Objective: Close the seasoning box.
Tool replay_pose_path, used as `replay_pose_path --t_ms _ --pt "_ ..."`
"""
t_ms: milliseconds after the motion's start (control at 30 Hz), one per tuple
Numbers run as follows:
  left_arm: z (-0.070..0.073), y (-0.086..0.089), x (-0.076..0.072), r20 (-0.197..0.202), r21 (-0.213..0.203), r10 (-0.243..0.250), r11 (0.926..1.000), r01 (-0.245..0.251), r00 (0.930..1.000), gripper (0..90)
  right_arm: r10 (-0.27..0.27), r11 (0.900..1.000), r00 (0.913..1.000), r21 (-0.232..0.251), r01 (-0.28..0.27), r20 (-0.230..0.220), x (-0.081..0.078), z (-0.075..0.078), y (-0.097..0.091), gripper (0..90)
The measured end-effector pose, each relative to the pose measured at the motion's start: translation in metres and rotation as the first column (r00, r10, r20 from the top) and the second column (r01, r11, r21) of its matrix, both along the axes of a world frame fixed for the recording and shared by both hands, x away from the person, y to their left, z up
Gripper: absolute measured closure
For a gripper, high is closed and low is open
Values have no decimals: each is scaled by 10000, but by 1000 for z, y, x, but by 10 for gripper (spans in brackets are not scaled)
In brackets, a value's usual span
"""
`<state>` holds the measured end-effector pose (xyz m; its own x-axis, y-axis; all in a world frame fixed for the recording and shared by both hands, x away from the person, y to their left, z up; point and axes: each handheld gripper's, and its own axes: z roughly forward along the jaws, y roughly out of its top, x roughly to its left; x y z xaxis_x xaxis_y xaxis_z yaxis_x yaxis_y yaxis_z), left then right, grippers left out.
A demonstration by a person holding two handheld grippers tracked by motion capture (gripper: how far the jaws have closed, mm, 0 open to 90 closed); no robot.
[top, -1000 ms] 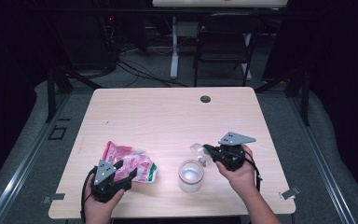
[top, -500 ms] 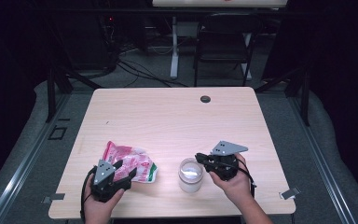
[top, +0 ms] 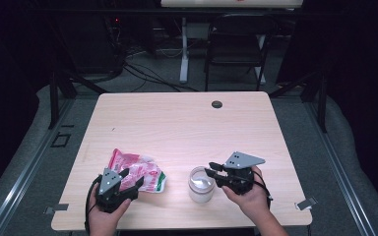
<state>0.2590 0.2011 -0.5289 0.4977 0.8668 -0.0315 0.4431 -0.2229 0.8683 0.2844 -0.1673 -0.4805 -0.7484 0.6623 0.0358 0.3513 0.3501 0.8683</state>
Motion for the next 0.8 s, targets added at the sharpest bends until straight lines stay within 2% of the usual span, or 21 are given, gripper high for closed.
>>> replay_pose_path --t_ms 233,533,800 --pt "0 0 0 -11 -36 61 10000 -61 10000 382 -113 9999 9999 40 112 49 -5 0 -6 607" --pt "-1 0 0 -48 -35 93 10000 -93 9999 382 -674 9977 9977 42 674 -56 -10 -9 -25 447" --pt "-2 -1 1 -65 18 85 10000 -85 9999 382 -1089 9939 9940 186 1090 -54 -12 -17 -39 402"
